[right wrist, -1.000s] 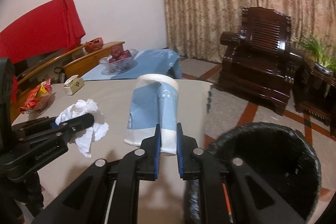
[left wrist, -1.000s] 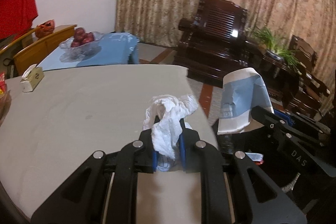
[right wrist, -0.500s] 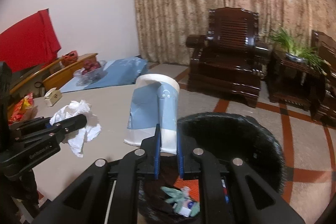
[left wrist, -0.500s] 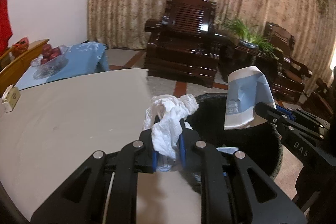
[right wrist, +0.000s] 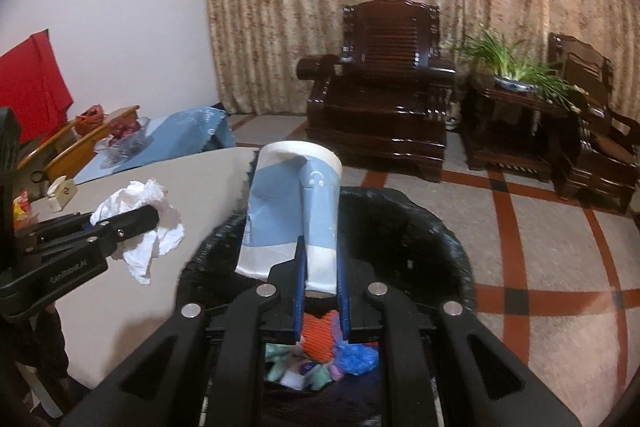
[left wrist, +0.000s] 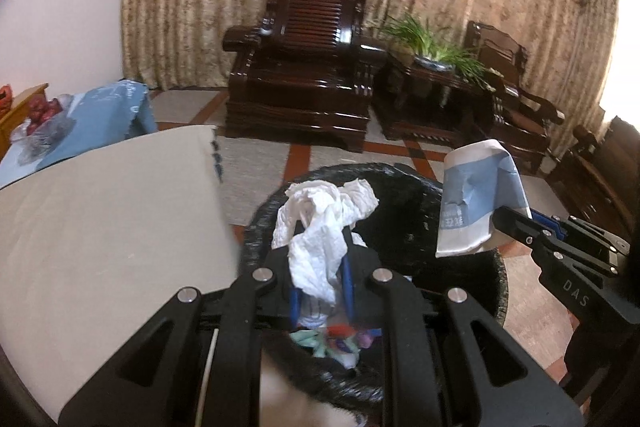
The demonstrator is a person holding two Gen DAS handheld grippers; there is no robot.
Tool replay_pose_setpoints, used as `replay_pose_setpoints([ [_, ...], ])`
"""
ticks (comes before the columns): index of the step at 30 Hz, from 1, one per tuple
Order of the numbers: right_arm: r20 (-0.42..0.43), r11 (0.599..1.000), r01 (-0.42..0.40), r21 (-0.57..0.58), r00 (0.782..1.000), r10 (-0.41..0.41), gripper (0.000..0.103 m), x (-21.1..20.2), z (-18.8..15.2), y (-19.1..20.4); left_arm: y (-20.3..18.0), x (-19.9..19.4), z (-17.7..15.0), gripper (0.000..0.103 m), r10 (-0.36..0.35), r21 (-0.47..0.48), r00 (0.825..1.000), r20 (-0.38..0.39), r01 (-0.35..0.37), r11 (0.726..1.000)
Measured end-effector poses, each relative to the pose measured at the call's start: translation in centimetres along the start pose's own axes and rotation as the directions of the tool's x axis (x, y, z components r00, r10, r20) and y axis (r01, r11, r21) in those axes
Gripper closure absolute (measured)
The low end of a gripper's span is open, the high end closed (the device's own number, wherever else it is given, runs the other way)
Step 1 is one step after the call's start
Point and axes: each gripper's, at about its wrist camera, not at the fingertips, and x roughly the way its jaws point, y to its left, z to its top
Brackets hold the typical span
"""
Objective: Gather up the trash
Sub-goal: 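Carry the tissue and paper cup over the bin and release both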
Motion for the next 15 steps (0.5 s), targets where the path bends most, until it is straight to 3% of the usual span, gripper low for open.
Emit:
replay_pose_setpoints([
  [15,-0.089,0.999,0.043,0.028,0.995,-0.04,0.09,4.9,-1.5,-3.3,-1.9,7.3,0.0,0.088,-0.015,0.012,0.998,-0.063,0.015,1.0],
])
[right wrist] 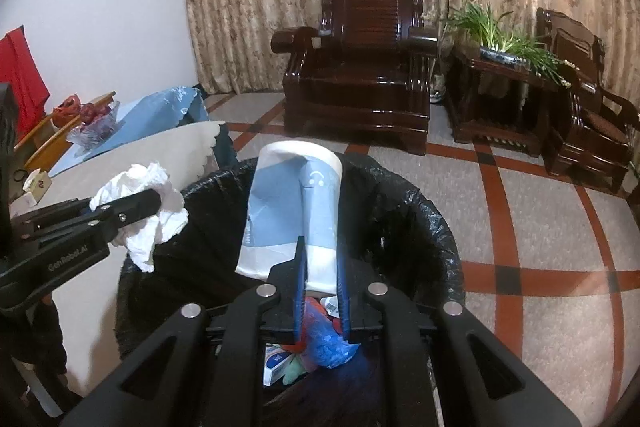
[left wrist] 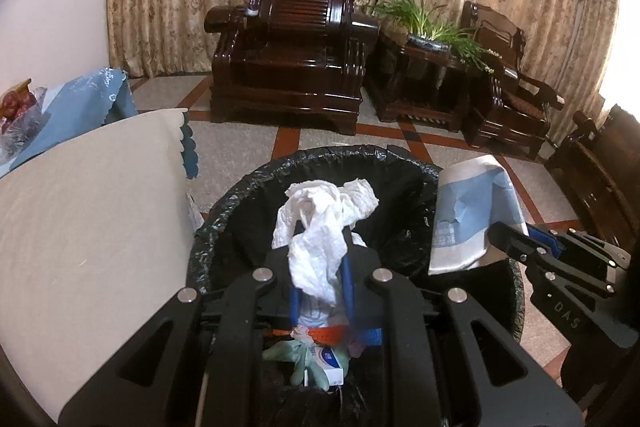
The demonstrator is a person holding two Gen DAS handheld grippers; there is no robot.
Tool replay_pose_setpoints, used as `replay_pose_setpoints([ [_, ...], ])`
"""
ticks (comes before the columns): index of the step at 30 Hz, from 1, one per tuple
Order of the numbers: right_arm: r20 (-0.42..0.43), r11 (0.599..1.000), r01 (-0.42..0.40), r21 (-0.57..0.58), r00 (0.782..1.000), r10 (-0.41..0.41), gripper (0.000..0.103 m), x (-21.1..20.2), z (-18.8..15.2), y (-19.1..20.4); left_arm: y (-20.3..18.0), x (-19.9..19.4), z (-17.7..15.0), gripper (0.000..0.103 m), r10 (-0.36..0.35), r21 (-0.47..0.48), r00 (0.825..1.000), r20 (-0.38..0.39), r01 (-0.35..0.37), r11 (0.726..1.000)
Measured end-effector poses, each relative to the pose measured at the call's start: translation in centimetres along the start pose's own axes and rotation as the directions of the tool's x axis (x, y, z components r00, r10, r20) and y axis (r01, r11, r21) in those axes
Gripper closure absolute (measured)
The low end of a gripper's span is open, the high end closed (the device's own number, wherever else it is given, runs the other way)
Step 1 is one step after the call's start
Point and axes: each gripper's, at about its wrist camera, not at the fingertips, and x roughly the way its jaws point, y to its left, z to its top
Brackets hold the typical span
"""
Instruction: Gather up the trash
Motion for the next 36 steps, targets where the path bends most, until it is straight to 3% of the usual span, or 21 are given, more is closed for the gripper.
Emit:
replay_pose_setpoints([
  [3,-0.018,1.0,-0.001,-0.002,1.0,0.001,0.086,1.0,-0.1,-0.4,-0.1,0.8,0.0,0.084,-0.008,0.002,1.0,-0.015,0.008,1.0],
  [5,-0.033,1.0,0.01,-0.006,0.999,-0.011,0.083,1.5,-0.2,-0.5,0.2,1.3,0.0,0.07,-0.02,-0.01,1.0,-0.023,0.02,1.0],
  [6,-0.041,1.0,0.015,-0.007,0.999,-0.015,0.077,1.8,-0.3,-0.6,0.1,1.4,0.1,0.052,-0.024,-0.015,0.999,-0.027,0.024,1.0],
  [7,-0.048,1.0,0.017,-0.008,0.999,-0.017,0.068,1.9,-0.4,-0.6,0.3,1.5,0.0,0.044,-0.025,-0.021,0.999,-0.025,0.024,0.999],
  [11,-0.045,1.0,0.031,0.0,0.998,-0.031,0.036,1.6,-1.0,-1.2,0.9,1.1,-0.1,0.035,-0.026,-0.024,0.999,-0.024,0.025,0.999],
  [12,-0.039,0.999,0.041,0.006,0.998,-0.041,0.021,1.3,-1.2,-1.3,1.2,0.8,-0.2,0.031,-0.021,-0.029,1.0,-0.021,0.02,0.999],
  [13,-0.035,0.999,0.051,0.011,0.998,-0.05,0.013,1.2,-1.2,-1.4,1.4,0.7,-0.2,0.029,-0.018,-0.033,1.0,-0.019,0.017,0.999],
  [21,-0.009,0.999,0.024,0.044,1.0,-0.024,0.007,-1.4,-1.0,-1.1,3.0,-3.1,-0.5,0.015,0.033,-0.032,0.999,0.011,-0.033,0.999],
  [36,0.088,0.996,-0.084,-0.019,0.992,0.085,0.006,-8.5,0.9,4.6,4.1,-13.1,-1.9,0.009,0.131,-0.062,0.989,0.063,-0.127,0.99],
])
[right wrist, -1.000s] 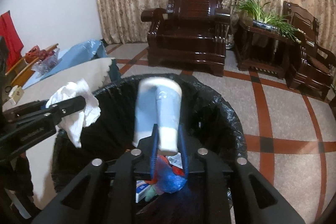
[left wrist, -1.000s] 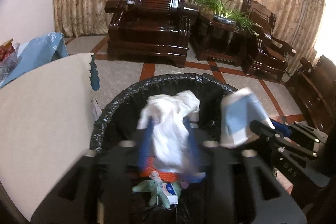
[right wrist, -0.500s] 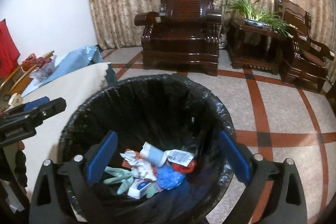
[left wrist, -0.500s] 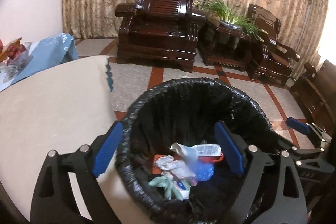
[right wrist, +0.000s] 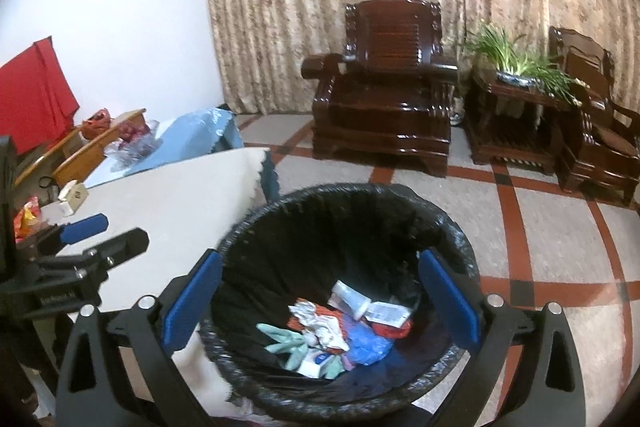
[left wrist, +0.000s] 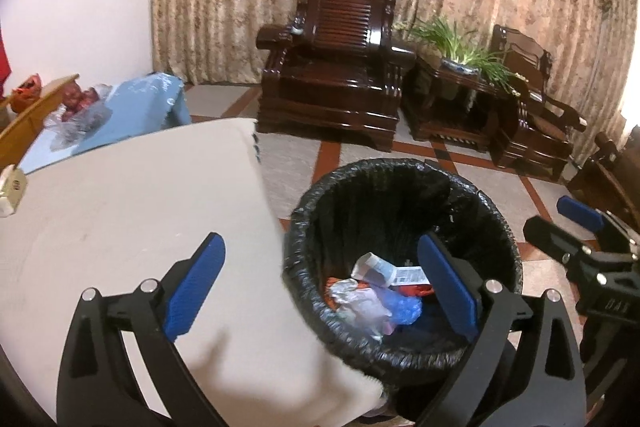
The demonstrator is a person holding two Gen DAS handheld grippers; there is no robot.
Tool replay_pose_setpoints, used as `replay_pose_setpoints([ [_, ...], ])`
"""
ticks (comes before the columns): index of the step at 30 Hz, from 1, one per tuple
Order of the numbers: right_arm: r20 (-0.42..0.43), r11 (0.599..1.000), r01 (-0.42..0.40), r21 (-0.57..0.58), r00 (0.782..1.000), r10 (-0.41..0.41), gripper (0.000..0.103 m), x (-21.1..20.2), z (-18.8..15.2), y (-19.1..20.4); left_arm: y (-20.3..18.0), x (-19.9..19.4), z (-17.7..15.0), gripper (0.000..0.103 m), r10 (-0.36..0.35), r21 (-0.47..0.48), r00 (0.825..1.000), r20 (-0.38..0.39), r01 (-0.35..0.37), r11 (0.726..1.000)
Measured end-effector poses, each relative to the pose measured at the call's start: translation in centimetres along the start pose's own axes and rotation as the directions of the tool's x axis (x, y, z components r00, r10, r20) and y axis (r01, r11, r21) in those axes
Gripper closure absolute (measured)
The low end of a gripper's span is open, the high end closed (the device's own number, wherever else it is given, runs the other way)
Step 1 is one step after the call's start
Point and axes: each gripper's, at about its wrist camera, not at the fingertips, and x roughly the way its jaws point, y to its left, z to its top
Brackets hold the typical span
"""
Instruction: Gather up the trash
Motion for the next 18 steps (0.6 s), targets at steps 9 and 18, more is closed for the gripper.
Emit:
replay_pose_setpoints([
  [9,0.041,0.998,-0.038,-0.042,0.998,0.04,0.006,-3.3,1.1,3.1,0.7,-4.7,0.4,0.008,0.04,-0.005,0.998,0.044,-0.04,0.999],
  [18,0.085,0.994,-0.068,-0.089,0.994,0.076,0.006,-5.5,1.8,5.0,1.1,-7.9,0.5,0.007,0.065,-0.011,0.993,0.097,-0.064,0.998],
])
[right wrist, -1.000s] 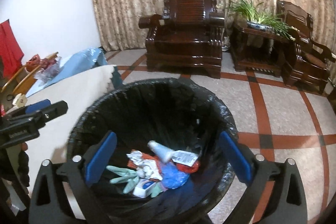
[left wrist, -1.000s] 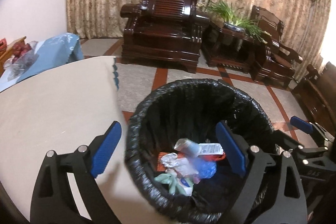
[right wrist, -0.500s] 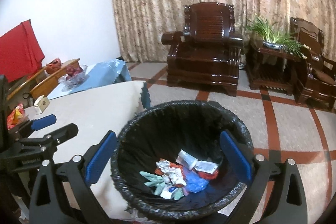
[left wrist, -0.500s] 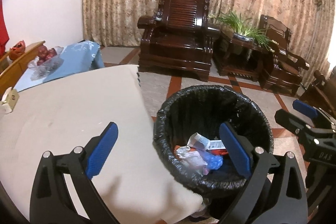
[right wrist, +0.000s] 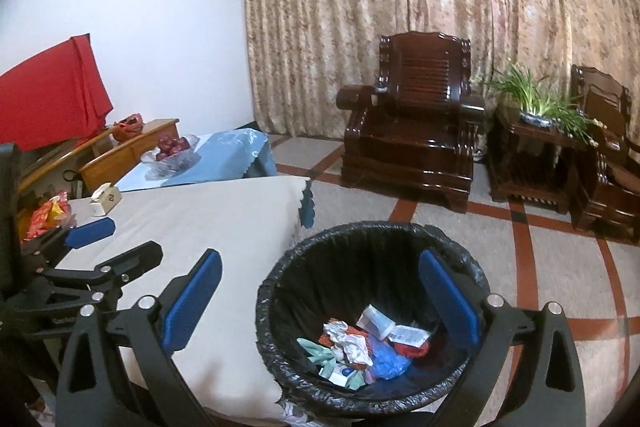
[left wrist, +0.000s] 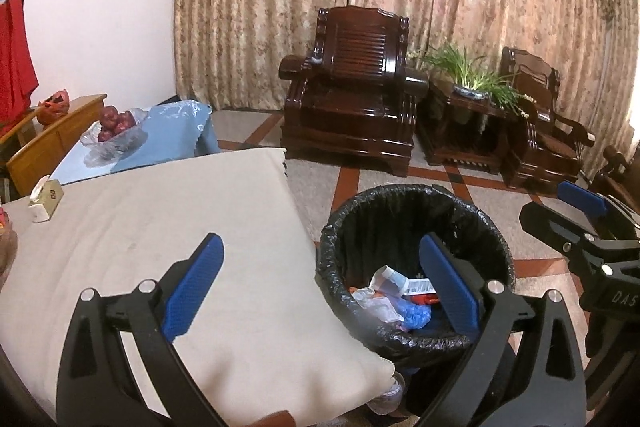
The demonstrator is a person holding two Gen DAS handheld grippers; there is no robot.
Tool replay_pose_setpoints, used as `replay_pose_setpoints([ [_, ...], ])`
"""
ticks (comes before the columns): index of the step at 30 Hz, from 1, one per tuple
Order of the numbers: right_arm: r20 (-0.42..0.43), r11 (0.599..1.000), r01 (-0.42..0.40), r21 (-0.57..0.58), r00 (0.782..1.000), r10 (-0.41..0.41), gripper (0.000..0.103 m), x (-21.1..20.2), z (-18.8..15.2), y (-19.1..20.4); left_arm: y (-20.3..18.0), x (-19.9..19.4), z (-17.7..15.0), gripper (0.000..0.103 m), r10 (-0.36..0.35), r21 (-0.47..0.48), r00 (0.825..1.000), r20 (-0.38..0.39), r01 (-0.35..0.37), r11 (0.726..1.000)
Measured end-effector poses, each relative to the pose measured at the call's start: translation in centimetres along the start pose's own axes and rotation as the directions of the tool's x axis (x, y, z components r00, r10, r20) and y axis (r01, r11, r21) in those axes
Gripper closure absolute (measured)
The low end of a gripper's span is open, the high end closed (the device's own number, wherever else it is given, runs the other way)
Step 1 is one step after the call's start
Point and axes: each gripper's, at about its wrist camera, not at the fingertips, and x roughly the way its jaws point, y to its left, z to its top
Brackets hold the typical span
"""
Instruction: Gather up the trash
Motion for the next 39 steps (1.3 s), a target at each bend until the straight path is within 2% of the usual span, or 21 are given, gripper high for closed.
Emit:
replay_pose_setpoints([
  [15,0.025,1.0,-0.016,-0.016,1.0,0.016,0.006,-1.0,0.3,1.3,0.7,-2.4,0.2,0.007,0.012,-0.01,0.998,0.054,-0.011,1.0],
  [39,0.026,1.0,-0.015,-0.02,1.0,0.015,0.006,-1.0,0.2,1.7,1.1,-2.8,0.6,0.007,0.012,-0.013,0.998,0.059,-0.012,1.0],
])
